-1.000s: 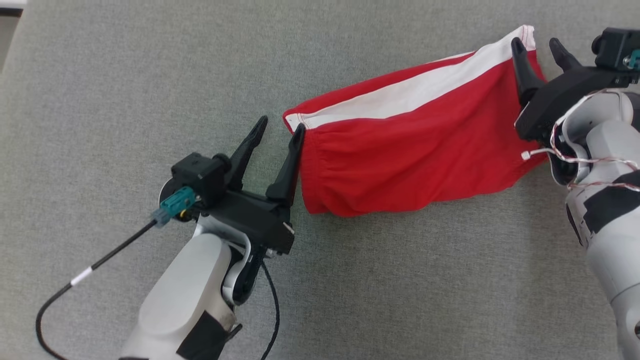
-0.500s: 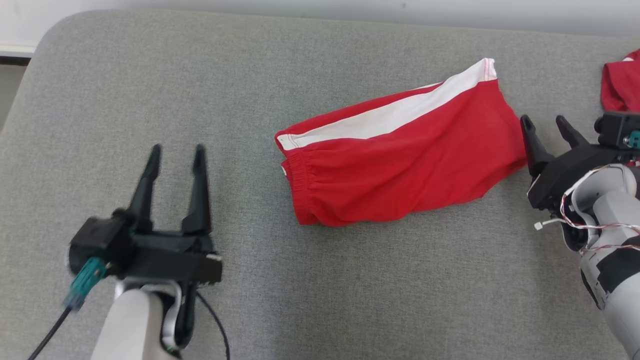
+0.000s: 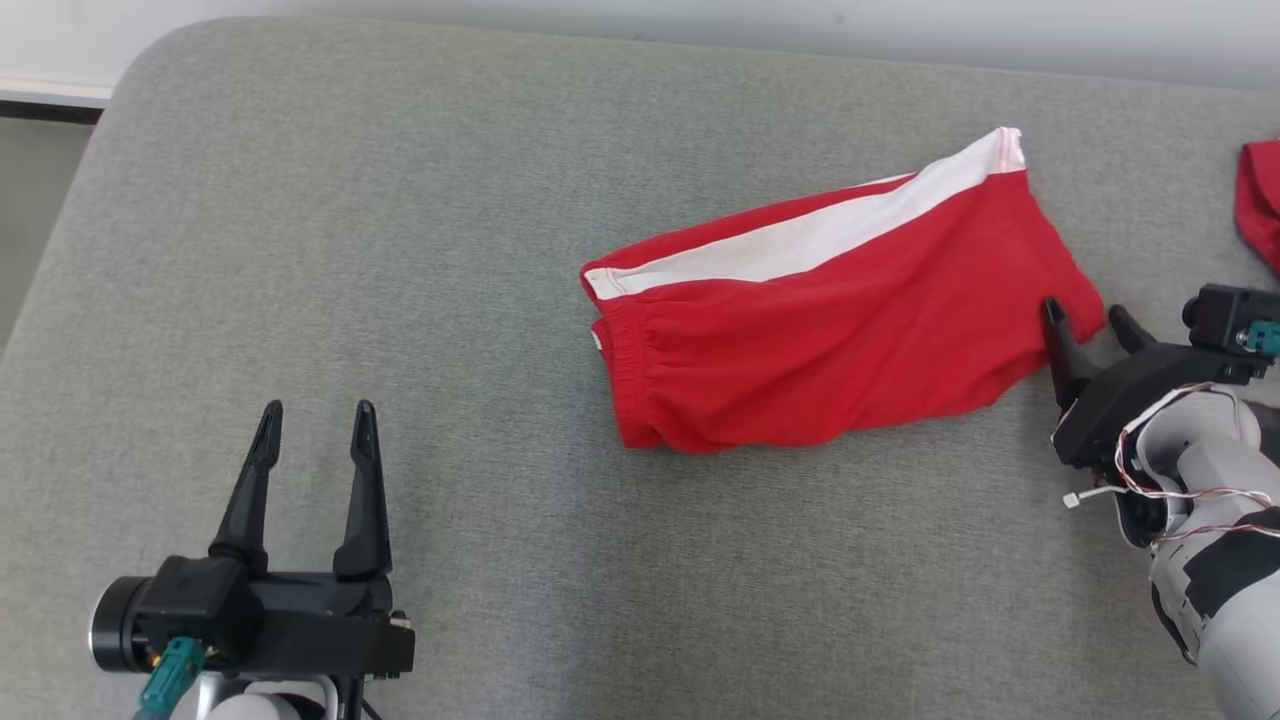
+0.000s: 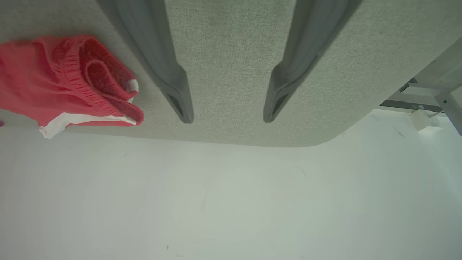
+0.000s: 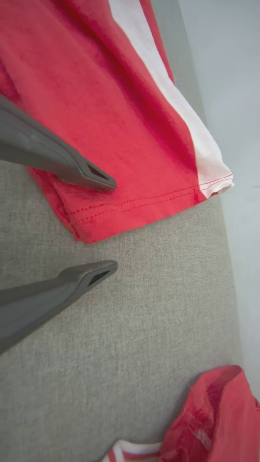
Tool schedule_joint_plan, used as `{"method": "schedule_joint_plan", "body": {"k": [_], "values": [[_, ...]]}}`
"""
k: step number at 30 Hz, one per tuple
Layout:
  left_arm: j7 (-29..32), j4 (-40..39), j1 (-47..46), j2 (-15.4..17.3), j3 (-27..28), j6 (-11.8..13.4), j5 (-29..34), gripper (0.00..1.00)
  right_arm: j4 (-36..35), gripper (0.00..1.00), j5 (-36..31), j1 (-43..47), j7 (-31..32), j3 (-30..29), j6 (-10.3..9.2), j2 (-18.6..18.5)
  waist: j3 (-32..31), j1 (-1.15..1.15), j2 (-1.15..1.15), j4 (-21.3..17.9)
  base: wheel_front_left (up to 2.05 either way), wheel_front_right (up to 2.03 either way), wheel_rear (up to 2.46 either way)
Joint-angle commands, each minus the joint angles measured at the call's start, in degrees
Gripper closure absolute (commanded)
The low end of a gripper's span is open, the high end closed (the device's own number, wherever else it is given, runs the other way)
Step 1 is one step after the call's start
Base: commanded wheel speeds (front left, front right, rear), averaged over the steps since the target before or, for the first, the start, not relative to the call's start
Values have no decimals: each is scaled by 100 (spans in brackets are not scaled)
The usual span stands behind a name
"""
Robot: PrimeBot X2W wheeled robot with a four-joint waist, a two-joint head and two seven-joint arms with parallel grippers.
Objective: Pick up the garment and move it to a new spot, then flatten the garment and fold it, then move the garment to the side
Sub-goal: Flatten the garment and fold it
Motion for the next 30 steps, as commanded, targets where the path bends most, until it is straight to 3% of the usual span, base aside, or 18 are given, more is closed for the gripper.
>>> {"method": "schedule_joint_plan", "body": {"k": [1,4,5,6,7,15,30], "values": [[-16,-21,51,-21,-2,-14,21,0,57,0,50,52,-5,2,-18,12,-14,1,0,57,0,0,0],[-16,-29,137,-22,-34,-25,-23,0,219,0,123,74,12,16,-18,69,-39,1,0,109,0,0,0],[-16,-24,145,-22,-47,-27,-47,0,266,42,161,90,34,13,-18,100,-49,1,0,118,0,0,0],[-16,-13,147,-23,-60,-28,-63,0,300,65,225,106,37,-9,-18,130,-60,1,0,125,0,0,0],[-16,-6,150,-23,-75,-30,-72,0,320,100,265,124,10,-24,-18,153,-75,1,0,131,0,0,0],[-16,91,227,-23,-226,-43,7,0,172,100,574,338,-428,29,-18,198,-359,1,0,-4,0,0,0],[-16,214,754,-22,-84,-37,181,0,-1259,100,1319,2136,-758,49,-18,-476,-954,1,0,-561,0,0,0]]}}
